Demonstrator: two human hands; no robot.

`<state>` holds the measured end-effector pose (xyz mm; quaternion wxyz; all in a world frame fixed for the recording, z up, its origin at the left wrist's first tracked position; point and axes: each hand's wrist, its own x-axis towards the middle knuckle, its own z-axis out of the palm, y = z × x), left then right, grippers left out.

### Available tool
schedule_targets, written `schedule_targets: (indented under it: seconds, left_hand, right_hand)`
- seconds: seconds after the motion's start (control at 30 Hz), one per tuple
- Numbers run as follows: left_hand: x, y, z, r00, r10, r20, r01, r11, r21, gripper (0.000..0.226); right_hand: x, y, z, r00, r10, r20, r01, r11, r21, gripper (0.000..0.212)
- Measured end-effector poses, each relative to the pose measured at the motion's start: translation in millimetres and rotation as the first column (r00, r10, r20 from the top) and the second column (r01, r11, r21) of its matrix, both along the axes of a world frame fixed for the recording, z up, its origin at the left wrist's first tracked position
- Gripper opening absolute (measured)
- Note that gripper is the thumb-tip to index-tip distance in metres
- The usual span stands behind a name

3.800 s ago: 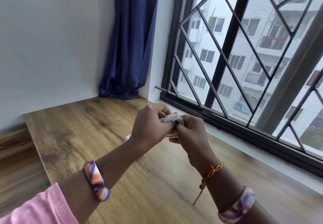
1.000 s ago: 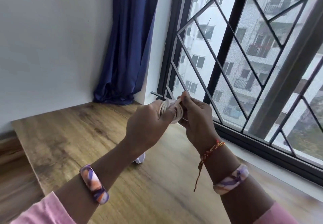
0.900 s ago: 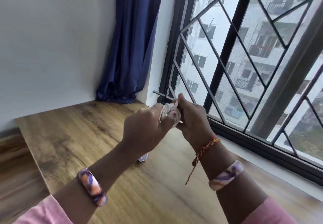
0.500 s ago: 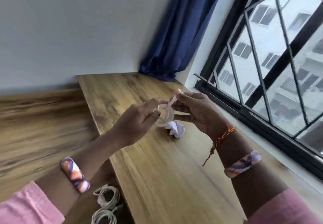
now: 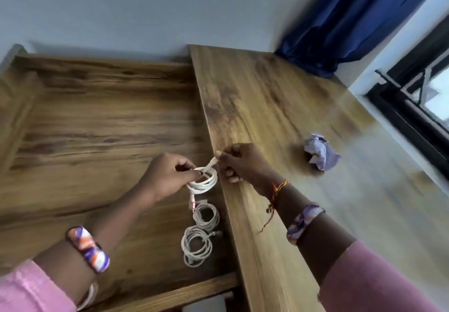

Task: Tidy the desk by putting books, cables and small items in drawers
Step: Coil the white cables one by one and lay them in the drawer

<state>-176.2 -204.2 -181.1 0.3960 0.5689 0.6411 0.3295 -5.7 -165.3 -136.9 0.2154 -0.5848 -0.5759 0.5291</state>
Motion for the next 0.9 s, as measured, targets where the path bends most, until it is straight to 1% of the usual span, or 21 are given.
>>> schedule_targets:
  seconds: [0.03,0.1,0.13,0.17,0.3,0.37,0.43,0.53,0.6,0.67,0.77,0.83,0.9]
  left_hand:
    - [-3,-1,-10,0.999,0.037,-0.001,-0.037,0.999,-0.036,0.008]
    - [-6,-1,-30,0.994,0.112,0.012,-0.110,0.990,-0.093,0.014]
    - [-6,-1,-38,0.988,0.153,0.009,-0.151,0.982,-0.114,0.016]
    - [-6,1,-45,0.982,0.189,-0.001,-0.188,0.973,-0.133,0.017]
    - [5,12,-60,0.960,0.281,-0.018,-0.279,0.943,-0.181,0.010]
    - [11,20,-61,0.955,0.286,-0.072,-0.294,0.945,-0.144,0.013]
    - [16,27,-62,0.948,0.301,-0.102,-0.312,0.943,-0.117,0.020]
    - [20,35,-67,0.937,0.343,-0.063,-0.348,0.930,-0.120,0.024]
    - [21,35,-70,0.940,0.338,-0.056,-0.342,0.931,-0.129,0.023]
    - [19,34,-71,0.945,0.318,-0.077,-0.326,0.936,-0.131,0.024]
    - [13,28,-70,0.943,0.299,-0.149,-0.317,0.940,-0.122,0.029]
    - [10,21,-64,0.933,0.304,-0.192,-0.318,0.947,-0.046,0.033]
    - [11,12,-51,0.933,0.280,-0.228,-0.260,0.959,0.113,0.036]
  right_hand:
    - [0,2,-7,0.993,0.004,0.116,-0.016,0.994,0.106,0.019]
    - [5,4,-14,0.936,-0.027,0.350,-0.095,0.941,0.326,0.012]
    - [10,3,-16,0.905,-0.066,0.420,-0.122,0.905,0.407,0.011]
    - [14,1,-18,0.888,-0.105,0.447,-0.131,0.875,0.466,0.012]
    - [22,-8,-27,0.883,-0.183,0.432,-0.145,0.770,0.621,0.013]
    - [23,-8,-32,0.885,-0.185,0.427,-0.161,0.739,0.655,0.012]
    - [23,-6,-34,0.894,-0.193,0.405,-0.146,0.728,0.670,0.011]
    - [25,-3,-36,0.901,-0.206,0.383,-0.114,0.738,0.665,0.011]
    - [25,-2,-37,0.901,-0.204,0.383,-0.112,0.742,0.660,0.012]
    - [24,-2,-37,0.899,-0.212,0.384,-0.106,0.744,0.659,0.013]
    - [23,-3,-36,0.889,-0.221,0.402,-0.108,0.752,0.650,0.014]
    - [22,-4,-35,0.878,-0.225,0.422,-0.118,0.753,0.648,0.016]
    - [20,-6,-33,0.874,-0.229,0.430,-0.124,0.749,0.651,0.017]
